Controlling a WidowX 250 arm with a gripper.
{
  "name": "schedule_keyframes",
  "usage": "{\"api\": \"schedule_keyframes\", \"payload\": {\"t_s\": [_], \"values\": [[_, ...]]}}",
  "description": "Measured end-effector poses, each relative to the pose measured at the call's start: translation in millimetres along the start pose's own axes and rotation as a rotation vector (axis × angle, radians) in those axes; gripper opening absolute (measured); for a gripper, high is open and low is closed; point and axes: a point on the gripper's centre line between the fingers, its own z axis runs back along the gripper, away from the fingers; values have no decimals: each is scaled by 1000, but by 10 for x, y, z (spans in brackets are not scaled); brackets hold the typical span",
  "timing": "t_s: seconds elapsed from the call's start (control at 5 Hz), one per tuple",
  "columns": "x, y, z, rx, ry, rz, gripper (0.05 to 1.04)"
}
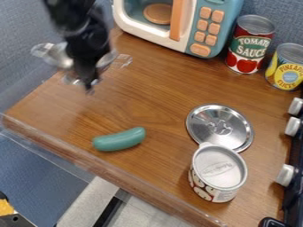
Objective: Move the silver pot in the front of tomato sauce
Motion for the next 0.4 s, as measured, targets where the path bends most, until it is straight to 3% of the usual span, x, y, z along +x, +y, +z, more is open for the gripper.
{"api": "schedule_keyframes", "payload": {"t_s": [0.4], "values": [[718,45,-69,-39,-119,-254,74]]}}
